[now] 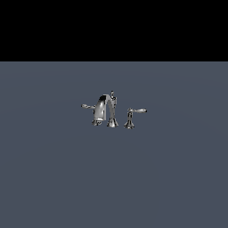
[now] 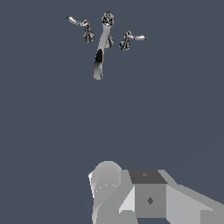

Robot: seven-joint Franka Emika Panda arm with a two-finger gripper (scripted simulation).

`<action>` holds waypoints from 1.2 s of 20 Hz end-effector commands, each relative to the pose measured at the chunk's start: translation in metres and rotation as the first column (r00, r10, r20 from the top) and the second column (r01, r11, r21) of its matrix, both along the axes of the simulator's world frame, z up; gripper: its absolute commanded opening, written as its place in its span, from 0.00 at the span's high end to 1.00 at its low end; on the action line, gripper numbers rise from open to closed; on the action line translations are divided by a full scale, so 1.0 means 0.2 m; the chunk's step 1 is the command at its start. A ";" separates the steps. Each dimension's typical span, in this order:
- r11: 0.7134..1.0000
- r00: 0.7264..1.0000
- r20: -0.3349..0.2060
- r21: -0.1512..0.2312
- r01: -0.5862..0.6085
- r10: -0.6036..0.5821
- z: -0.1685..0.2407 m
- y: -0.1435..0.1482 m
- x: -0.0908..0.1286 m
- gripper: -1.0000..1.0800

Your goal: Turn on the faucet by rotating a designated handle.

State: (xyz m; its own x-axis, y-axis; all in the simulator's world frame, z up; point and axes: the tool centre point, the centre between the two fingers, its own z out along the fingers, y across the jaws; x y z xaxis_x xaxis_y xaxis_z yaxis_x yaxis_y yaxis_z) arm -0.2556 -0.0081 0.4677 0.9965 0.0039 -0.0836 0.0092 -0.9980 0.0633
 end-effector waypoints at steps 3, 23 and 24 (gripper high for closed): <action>1.000 1.000 0.000 0.002 0.003 -0.003 0.00 0.00 0.00 1.00; 0.952 0.962 -0.046 0.134 0.274 -0.270 -0.12 0.12 0.43 1.00; 0.943 0.954 -0.054 0.141 0.300 -0.296 -0.13 0.14 0.47 1.00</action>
